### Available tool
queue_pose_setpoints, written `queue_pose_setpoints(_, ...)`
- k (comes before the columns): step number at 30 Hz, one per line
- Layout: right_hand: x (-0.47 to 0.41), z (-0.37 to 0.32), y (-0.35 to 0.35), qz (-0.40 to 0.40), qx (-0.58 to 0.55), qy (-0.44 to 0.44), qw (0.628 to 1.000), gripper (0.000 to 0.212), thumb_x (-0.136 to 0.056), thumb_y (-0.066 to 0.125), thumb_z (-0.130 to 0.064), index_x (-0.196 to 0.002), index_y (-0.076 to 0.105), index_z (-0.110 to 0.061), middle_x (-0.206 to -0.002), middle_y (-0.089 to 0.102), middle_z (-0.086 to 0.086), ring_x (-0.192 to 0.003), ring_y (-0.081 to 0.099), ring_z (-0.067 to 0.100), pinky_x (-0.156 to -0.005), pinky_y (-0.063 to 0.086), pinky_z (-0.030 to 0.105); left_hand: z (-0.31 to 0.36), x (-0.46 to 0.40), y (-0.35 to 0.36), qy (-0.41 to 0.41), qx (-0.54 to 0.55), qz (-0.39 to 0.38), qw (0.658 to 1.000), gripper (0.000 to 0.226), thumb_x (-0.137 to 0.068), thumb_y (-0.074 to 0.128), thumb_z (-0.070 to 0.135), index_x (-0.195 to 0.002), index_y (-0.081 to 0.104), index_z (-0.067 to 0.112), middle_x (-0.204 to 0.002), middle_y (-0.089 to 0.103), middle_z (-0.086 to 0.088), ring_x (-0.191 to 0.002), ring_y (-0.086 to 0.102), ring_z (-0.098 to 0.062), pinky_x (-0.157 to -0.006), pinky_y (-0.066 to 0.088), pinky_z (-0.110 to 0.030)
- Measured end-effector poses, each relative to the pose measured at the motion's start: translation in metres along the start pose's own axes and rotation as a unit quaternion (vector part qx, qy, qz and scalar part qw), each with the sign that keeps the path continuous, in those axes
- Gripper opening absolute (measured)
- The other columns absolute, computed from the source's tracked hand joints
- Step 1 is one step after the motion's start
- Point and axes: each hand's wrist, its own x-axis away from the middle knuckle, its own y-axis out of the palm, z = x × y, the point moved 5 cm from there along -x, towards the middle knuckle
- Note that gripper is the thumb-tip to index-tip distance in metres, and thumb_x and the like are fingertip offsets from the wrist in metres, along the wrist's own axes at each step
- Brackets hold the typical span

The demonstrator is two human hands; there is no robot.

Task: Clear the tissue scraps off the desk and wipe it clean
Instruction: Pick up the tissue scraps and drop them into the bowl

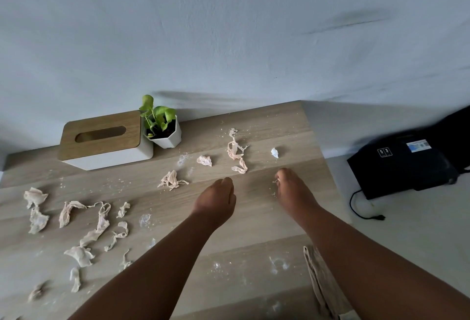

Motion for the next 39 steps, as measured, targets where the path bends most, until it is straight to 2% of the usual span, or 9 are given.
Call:
queue_pose_setpoints(3,-0.008,-0.002,-0.003,0.009,-0.007,-0.003,1.000,0.026,-0.089,0.051,0.009,-0.109,0.060,-0.003,-0.108,0.059,0.016,-0.096,0.059,0.033,-0.075,0.040,0.031,-0.001,-0.008,0.000,0.009,0.015,-0.007,1.000,0.008,-0.089,0.050,0.009,-0.094,0.051,0.015,-0.091,0.057,-0.004,-0.080,0.054,-0.029,-0.070,0.047,-0.040)
queue_pose_setpoints(8,-0.024,-0.007,-0.012,0.033,-0.021,-0.010,0.999,0.011,-0.095,0.048,-0.001,-0.092,0.058,-0.003,-0.094,0.061,0.016,-0.087,0.059,0.035,-0.075,0.049,0.043,0.002,-0.020,0.000,0.026,0.009,0.002,1.000,0.004,-0.093,0.049,0.011,-0.092,0.053,0.011,-0.088,0.059,-0.009,-0.078,0.056,-0.034,-0.068,0.047,-0.043)
queue_pose_setpoints(13,-0.042,-0.001,-0.018,0.063,-0.008,0.016,0.998,0.009,-0.094,0.054,-0.017,-0.088,0.055,-0.011,-0.087,0.058,0.010,-0.078,0.057,0.034,-0.065,0.034,0.033,0.002,-0.038,0.002,0.006,-0.021,0.029,0.999,0.011,-0.097,0.050,0.026,-0.094,0.052,0.016,-0.089,0.061,-0.004,-0.080,0.061,-0.033,-0.064,0.047,-0.037)
queue_pose_setpoints(17,-0.060,0.003,-0.022,0.089,0.015,0.001,0.996,0.025,-0.096,0.063,-0.035,-0.103,0.060,-0.011,-0.098,0.064,0.009,-0.084,0.062,0.033,-0.066,0.035,0.031,-0.003,-0.056,0.006,0.011,-0.045,0.067,0.997,0.045,-0.092,0.065,0.045,-0.122,0.057,0.012,-0.112,0.059,-0.009,-0.100,0.060,-0.030,-0.073,0.053,-0.039)
queue_pose_setpoints(20,-0.075,0.005,-0.022,0.088,0.035,-0.005,0.996,0.032,-0.095,0.064,-0.042,-0.104,0.057,-0.012,-0.099,0.062,0.008,-0.087,0.061,0.032,-0.065,0.044,0.034,-0.009,-0.072,0.005,0.006,-0.069,0.099,0.993,0.069,-0.083,0.071,0.056,-0.131,0.054,0.009,-0.115,0.053,-0.012,-0.106,0.055,-0.032,-0.073,0.059,-0.043)
queue_pose_setpoints(29,-0.104,0.007,-0.015,0.063,0.095,-0.036,0.993,0.046,-0.090,0.063,-0.052,-0.108,0.055,-0.011,-0.100,0.060,0.012,-0.089,0.059,0.033,-0.070,0.053,0.040,-0.017,-0.106,0.009,0.012,-0.181,0.057,0.982,0.118,-0.067,0.055,0.095,-0.149,0.038,0.012,-0.122,0.048,-0.014,-0.110,0.052,-0.031,-0.080,0.058,-0.043)
queue_pose_setpoints(33,-0.109,0.008,-0.005,0.061,0.124,-0.060,0.989,0.033,-0.096,0.061,-0.042,-0.104,0.056,-0.010,-0.095,0.060,0.012,-0.083,0.059,0.031,-0.064,0.046,0.036,-0.013,-0.113,0.015,0.027,-0.223,0.034,0.974,0.096,-0.081,0.050,0.086,-0.140,0.046,0.011,-0.123,0.049,-0.015,-0.110,0.052,-0.031,-0.079,0.058,-0.041)
queue_pose_setpoints(36,-0.110,0.007,0.000,0.057,0.136,-0.068,0.987,0.023,-0.101,0.056,-0.031,-0.101,0.057,-0.008,-0.094,0.060,0.014,-0.081,0.060,0.033,-0.063,0.051,0.039,-0.003,-0.112,0.014,0.060,-0.210,0.052,0.974,0.059,-0.094,0.058,0.057,-0.119,0.062,0.004,-0.113,0.058,-0.019,-0.098,0.060,-0.036,-0.063,0.059,-0.044)
queue_pose_setpoints(39,-0.112,0.006,0.001,0.047,0.142,-0.064,0.987,0.023,-0.104,0.052,-0.028,-0.103,0.057,-0.006,-0.095,0.062,0.015,-0.081,0.061,0.033,-0.065,0.054,0.043,0.004,-0.109,0.011,0.071,-0.211,0.060,0.973,0.045,-0.095,0.055,0.045,-0.101,0.067,0.003,-0.098,0.063,-0.019,-0.084,0.064,-0.037,-0.051,0.057,-0.042)
